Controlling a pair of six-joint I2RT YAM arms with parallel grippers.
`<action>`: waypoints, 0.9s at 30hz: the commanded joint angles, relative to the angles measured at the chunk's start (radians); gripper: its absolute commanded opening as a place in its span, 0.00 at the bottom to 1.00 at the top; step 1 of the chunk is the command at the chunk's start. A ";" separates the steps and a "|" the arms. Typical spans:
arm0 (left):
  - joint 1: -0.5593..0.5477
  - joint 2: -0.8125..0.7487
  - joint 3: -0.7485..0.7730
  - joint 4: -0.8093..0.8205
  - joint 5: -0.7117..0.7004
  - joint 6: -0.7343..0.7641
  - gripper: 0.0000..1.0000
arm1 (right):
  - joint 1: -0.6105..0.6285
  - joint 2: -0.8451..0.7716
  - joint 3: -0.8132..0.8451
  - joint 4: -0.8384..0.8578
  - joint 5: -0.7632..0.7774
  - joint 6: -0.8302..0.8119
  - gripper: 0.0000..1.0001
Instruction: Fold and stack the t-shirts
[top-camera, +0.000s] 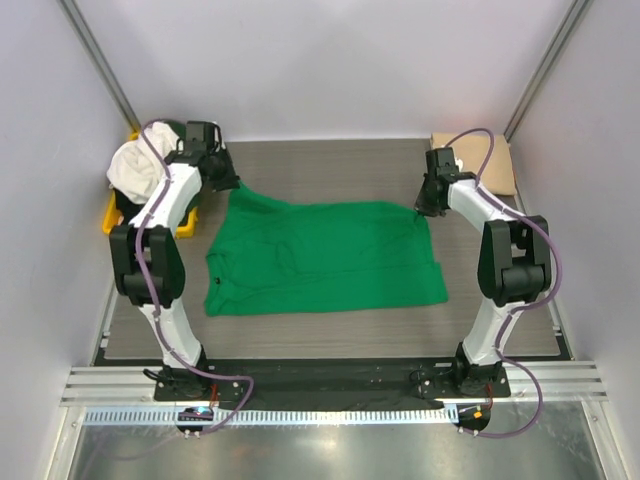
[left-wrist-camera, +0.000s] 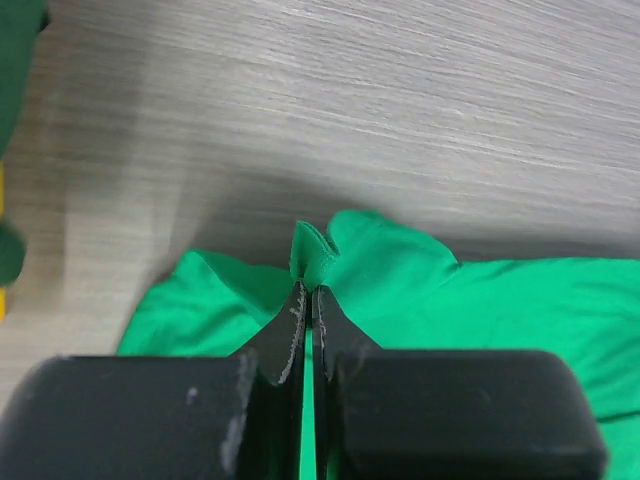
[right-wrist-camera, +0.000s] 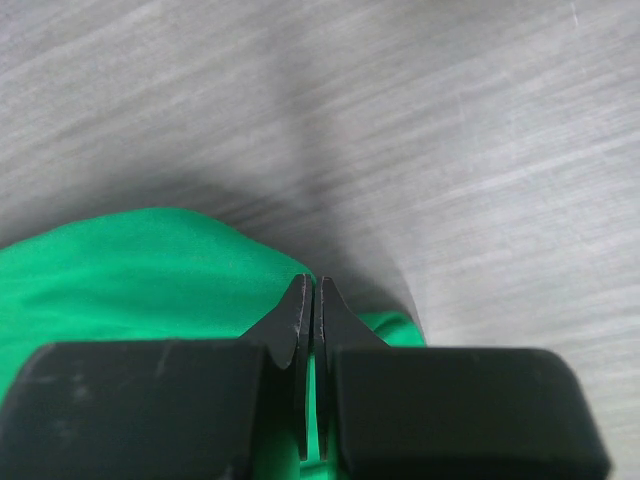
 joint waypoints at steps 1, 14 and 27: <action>-0.001 -0.104 -0.091 0.018 -0.017 -0.015 0.00 | 0.003 -0.080 -0.040 0.018 0.038 -0.019 0.01; 0.001 -0.441 -0.386 -0.044 -0.073 -0.032 0.00 | -0.029 -0.190 -0.158 0.016 0.075 -0.001 0.01; -0.001 -0.909 -0.714 -0.265 -0.140 -0.153 0.57 | -0.044 -0.381 -0.321 0.013 0.129 0.081 0.93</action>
